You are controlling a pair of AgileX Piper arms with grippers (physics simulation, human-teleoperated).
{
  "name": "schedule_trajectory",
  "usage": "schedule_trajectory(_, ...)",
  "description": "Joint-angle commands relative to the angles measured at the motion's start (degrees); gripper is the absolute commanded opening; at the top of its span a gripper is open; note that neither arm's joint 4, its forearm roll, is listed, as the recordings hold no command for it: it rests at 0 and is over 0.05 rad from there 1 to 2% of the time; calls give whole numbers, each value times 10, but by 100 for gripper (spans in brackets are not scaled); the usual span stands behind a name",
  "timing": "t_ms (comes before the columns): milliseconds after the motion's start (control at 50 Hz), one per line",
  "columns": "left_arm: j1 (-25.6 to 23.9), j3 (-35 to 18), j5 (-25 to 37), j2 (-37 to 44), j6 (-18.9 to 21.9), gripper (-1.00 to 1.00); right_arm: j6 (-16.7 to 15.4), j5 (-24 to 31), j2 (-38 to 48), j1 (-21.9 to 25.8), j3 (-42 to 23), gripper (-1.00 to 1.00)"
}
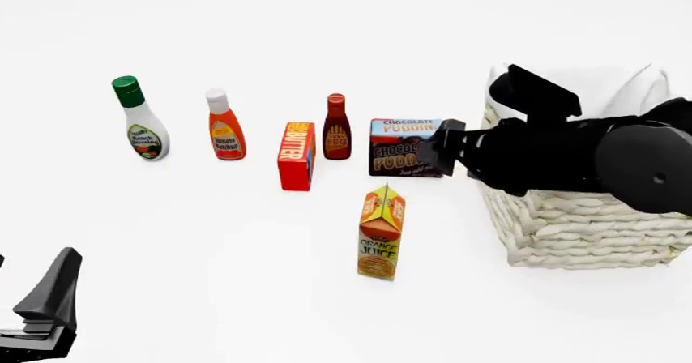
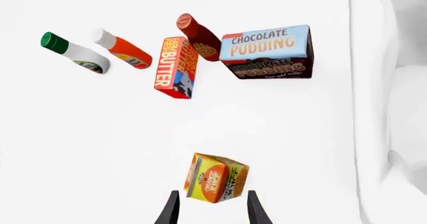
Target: Pick the orange juice and place it in the basket.
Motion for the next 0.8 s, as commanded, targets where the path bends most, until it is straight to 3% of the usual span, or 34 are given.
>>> schedule_trajectory(20, 0, 0, 0, 0, 0, 100, 29, 11, 35, 2, -21, 100)
schedule_trajectory(60, 0, 0, 0, 0, 0, 100, 50, 8, 40, 6, -18, 100)
schedule_trajectory(400, 0, 0, 0, 0, 0, 100, 40, 8, 91, -1, -50, 100)
schedule_trajectory(580, 0, 0, 0, 0, 0, 100, 53, -7, 126, 8, -52, 100)
schedule_trajectory(600, 0, 0, 0, 0, 0, 100, 63, -17, 166, 27, -64, 100)
schedule_trajectory(800, 0, 0, 0, 0, 0, 100, 59, -18, 182, 28, -71, 100)
